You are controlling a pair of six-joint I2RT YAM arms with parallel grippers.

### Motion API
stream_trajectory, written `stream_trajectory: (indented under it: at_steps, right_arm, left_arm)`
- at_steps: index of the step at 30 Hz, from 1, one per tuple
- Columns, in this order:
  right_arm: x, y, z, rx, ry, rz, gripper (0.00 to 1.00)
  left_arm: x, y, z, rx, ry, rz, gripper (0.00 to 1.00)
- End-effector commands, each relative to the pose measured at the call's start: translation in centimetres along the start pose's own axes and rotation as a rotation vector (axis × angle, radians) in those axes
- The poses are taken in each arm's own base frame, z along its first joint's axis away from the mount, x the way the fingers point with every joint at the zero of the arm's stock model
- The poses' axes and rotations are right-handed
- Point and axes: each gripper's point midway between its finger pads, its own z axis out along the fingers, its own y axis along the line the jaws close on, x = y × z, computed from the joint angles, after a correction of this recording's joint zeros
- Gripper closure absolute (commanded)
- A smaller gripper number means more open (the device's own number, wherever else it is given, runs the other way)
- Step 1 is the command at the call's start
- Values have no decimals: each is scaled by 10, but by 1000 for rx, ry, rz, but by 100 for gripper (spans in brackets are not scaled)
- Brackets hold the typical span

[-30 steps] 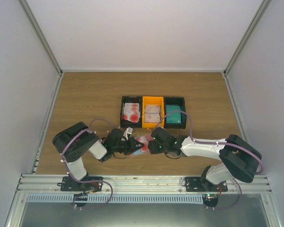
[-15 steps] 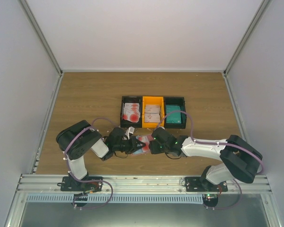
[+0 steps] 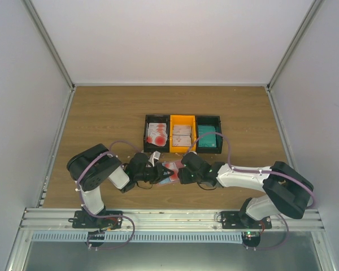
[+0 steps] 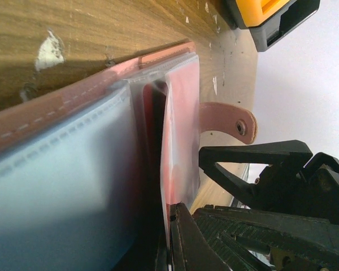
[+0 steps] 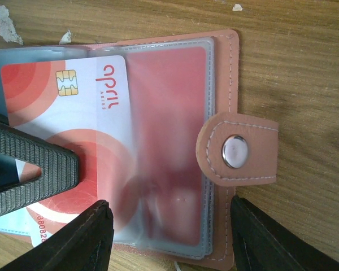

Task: Put the credit cards into the card holder
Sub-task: Insert the credit card into the card holder.

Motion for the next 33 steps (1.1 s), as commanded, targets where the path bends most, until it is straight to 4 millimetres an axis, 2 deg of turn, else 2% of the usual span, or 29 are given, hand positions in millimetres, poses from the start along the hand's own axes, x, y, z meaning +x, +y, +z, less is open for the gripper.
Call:
stream_trajectory:
  at_steps: [1,14,23,33]
  right_arm:
    - [9,18,2,-98,40,-2,43]
    - [4,20,-4,-105,19,10,43]
    - [9,32,-7,-174,50,4,45]
    - [15,38,-5,-217,77,-12,45]
  left_arm:
    - [10,-9,2,43,42,31,100]
    - [21,-26,-1,100,108,43,100]
    - [8,-8,-10,2,-13,7,100]
    - [14,0,-2,-9,5,5,100]
